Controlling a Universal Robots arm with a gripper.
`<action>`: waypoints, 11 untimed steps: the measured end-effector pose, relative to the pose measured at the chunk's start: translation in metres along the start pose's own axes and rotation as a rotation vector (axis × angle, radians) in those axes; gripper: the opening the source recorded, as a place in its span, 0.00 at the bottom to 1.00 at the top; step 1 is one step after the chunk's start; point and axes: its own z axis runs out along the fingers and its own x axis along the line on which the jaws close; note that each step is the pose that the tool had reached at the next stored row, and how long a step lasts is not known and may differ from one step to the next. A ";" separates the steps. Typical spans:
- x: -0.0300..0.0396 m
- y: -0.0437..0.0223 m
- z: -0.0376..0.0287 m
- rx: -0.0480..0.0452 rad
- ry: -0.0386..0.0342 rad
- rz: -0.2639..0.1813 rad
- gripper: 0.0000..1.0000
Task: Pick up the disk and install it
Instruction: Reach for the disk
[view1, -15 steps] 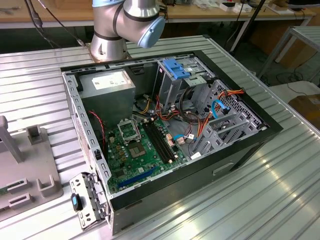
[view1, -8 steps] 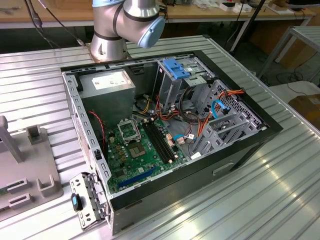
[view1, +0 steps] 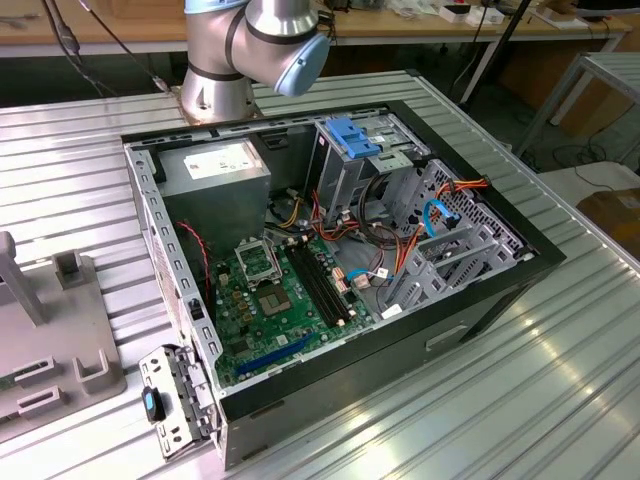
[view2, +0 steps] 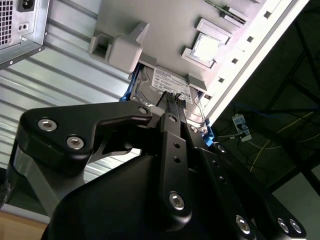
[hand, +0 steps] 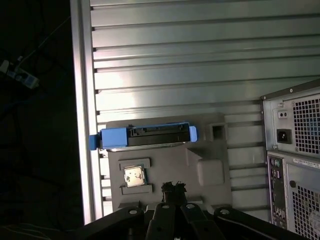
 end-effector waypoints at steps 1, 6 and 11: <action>0.0000 0.0000 0.0000 0.0000 0.0000 0.000 0.11; 0.0053 -0.0004 0.0001 0.0000 -0.0001 0.000 0.11; 0.0098 -0.0008 0.0001 0.0000 -0.0001 0.000 0.11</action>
